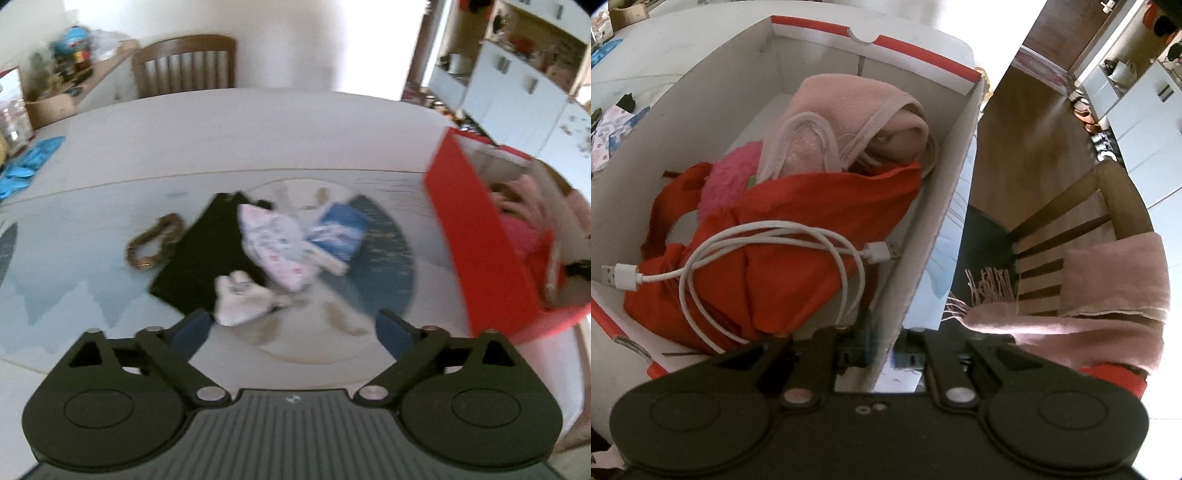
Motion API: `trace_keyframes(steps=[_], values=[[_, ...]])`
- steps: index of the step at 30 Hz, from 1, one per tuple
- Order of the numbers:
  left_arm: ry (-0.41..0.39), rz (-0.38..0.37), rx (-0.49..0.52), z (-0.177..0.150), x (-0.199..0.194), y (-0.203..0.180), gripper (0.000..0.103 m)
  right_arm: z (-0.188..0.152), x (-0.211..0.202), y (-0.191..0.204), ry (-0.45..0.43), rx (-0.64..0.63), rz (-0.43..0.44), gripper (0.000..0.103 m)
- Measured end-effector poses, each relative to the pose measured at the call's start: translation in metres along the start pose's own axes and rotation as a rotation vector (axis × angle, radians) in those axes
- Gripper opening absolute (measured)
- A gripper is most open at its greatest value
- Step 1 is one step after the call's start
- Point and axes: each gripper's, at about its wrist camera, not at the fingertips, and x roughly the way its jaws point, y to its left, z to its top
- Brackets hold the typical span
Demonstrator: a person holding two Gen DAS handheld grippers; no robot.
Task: Organize objects
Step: 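Return the left tool to the table above the white plush, then close the left gripper on the white plush with the ring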
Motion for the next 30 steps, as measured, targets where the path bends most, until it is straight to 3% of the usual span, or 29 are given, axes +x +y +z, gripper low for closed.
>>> trace_keyframes(steps=[10, 19, 22, 24, 30], values=[[0.023, 0.038, 0.042, 0.004, 0.055, 0.023, 0.099, 0.002, 0.004, 0.000, 0.021, 0.031, -0.028, 0.009], [0.029, 0.028, 0.068, 0.006, 0.069, 0.035, 0.098, 0.004, 0.007, 0.002, 0.042, 0.063, -0.051, 0.010], [0.032, 0.016, 0.075, 0.005, 0.072, 0.039, 0.087, 0.006, 0.009, 0.003, 0.049, 0.067, -0.064, 0.010], [0.037, 0.006, 0.092, 0.005, 0.074, 0.039, 0.066, 0.006, 0.009, 0.003, 0.055, 0.068, -0.073, 0.011], [0.068, -0.010, 0.156, 0.000, 0.081, 0.033, 0.053, 0.006, 0.010, 0.005, 0.064, 0.073, -0.096, 0.012]])
